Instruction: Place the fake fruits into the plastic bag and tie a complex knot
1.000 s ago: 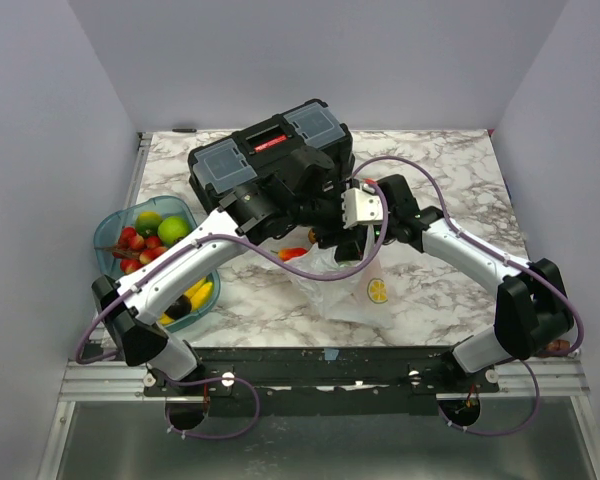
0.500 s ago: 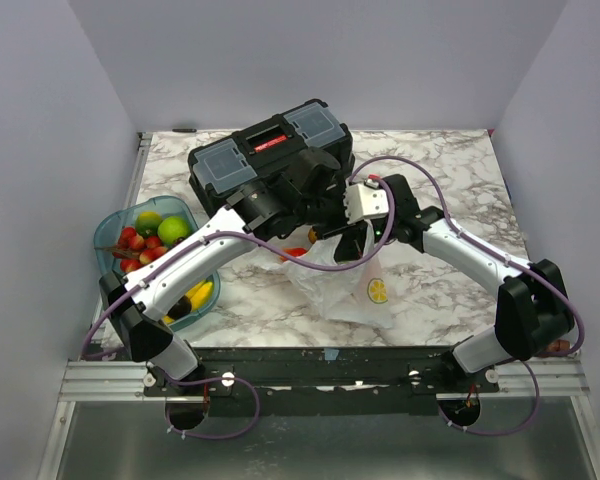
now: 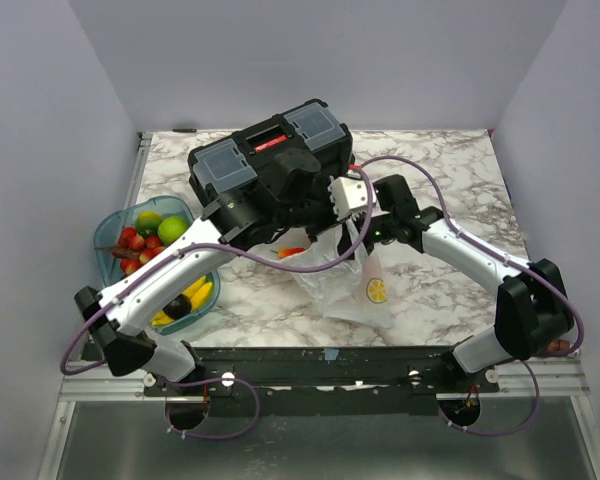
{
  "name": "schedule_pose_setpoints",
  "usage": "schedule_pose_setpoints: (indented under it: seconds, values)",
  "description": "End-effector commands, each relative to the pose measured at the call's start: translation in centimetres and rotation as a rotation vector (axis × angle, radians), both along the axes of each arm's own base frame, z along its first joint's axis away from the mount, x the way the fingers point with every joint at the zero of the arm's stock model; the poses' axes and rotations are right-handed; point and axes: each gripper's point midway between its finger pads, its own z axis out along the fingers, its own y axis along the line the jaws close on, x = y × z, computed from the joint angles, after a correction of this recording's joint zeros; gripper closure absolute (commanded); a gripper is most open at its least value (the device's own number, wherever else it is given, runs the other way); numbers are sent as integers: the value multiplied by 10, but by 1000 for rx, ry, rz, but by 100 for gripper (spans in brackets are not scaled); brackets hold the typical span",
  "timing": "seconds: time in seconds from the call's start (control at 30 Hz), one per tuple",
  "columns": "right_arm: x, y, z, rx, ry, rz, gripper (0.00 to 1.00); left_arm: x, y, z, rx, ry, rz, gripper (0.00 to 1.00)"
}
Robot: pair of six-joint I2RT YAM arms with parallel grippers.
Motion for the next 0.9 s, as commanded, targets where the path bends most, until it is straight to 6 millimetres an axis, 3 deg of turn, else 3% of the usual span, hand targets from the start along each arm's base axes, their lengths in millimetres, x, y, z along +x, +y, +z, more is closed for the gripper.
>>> schedule_pose_setpoints:
  seconds: [0.0, 0.13, 0.27, 0.33, 0.43, 0.63, 0.83, 0.87]
  values:
    - [18, 1, -8, -28, -46, -12, 98, -13, 10, 58, -213, -21, 57, 100]
    - [36, 9, 27, 1, -109, -23, 76, -4, 15, 62, -243, -15, 145, 100]
    - [55, -7, 82, 22, -254, -123, 28, 5, 16, 55, -231, 14, 209, 100]
    - [68, -21, 107, 27, -339, -194, 17, 6, 15, 54, -238, 26, 227, 100]
    - [81, -45, 131, 14, -421, -278, 8, 11, 15, 52, -245, 52, 271, 100]
    - [96, -92, 174, 24, -507, -417, 5, 18, 13, 57, -269, 81, 332, 100]
    - [74, -123, 246, 129, -702, -563, 3, 29, 6, 81, -320, 120, 392, 100]
    - [65, -123, 248, 165, -716, -572, 1, 30, 4, 83, -325, 140, 403, 100]
